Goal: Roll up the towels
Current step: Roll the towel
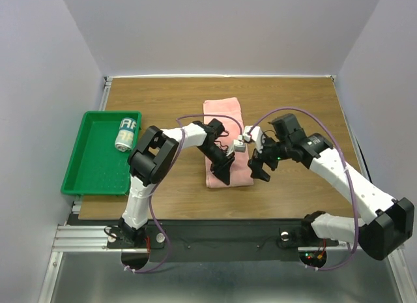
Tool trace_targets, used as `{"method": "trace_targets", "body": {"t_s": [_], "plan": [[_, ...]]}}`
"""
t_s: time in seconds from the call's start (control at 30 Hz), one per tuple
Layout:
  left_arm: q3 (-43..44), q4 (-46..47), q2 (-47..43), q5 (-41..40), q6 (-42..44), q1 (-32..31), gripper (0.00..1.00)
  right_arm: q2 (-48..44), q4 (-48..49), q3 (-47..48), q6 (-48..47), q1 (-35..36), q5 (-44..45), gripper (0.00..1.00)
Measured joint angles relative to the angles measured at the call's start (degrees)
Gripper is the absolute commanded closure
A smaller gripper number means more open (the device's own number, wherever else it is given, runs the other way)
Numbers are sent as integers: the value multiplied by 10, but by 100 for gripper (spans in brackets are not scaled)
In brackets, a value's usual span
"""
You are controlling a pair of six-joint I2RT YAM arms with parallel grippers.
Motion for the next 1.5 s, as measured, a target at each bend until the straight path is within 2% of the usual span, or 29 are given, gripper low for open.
{"method": "trace_targets", "body": {"t_s": [0.3,0.5,0.73,0.9,0.93,0.97,1.07,1.2,1.37,1.43,1.5], "plan": [[30,-54,29,42,3,10,70,48,108,-41,-39,138,92,0],[44,-78,43,53,1,13,67,88,165,-74,-58,190,149,4],[49,-90,47,56,-4,16,60,120,228,-129,-63,200,161,35],[39,-96,39,59,-7,23,49,133,265,-168,-66,199,154,69],[28,-94,31,61,-8,26,46,133,273,-170,-68,199,146,83],[21,-92,23,60,-8,28,45,134,278,-170,-67,199,140,88],[-15,-84,-5,55,-9,39,45,146,295,-168,-62,194,107,96],[-48,-76,-35,42,-17,60,39,177,318,-155,-60,179,55,99],[-83,-56,-85,27,-50,110,19,203,349,-145,-58,166,5,99],[-92,-49,-106,19,-59,139,17,214,353,-138,-52,160,-12,99],[-98,-40,-125,-3,-59,166,7,228,354,-127,-41,151,-34,99]]}}
